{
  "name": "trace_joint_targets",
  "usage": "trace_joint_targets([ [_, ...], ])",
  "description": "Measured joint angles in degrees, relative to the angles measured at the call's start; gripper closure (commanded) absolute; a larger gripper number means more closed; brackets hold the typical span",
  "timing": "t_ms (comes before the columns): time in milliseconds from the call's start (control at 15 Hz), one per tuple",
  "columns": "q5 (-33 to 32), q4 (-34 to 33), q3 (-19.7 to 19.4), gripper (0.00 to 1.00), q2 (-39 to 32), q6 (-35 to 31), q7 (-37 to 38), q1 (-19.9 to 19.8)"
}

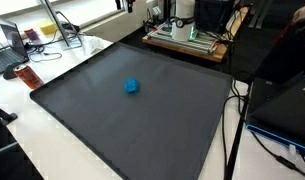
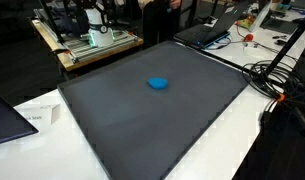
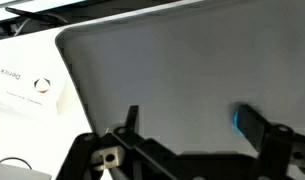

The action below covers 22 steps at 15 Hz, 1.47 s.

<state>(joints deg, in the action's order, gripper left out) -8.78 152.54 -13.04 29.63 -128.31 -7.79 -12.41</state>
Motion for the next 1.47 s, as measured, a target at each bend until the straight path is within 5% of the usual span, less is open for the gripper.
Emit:
trace_joint_targets([
  [867, 0.4, 1.1, 0.7, 0.0, 1.4, 2.2, -1.3, 0.9],
  [1467, 9.2, 4.1, 6.0, 0.0, 21.2, 20.6, -6.3, 13.6],
])
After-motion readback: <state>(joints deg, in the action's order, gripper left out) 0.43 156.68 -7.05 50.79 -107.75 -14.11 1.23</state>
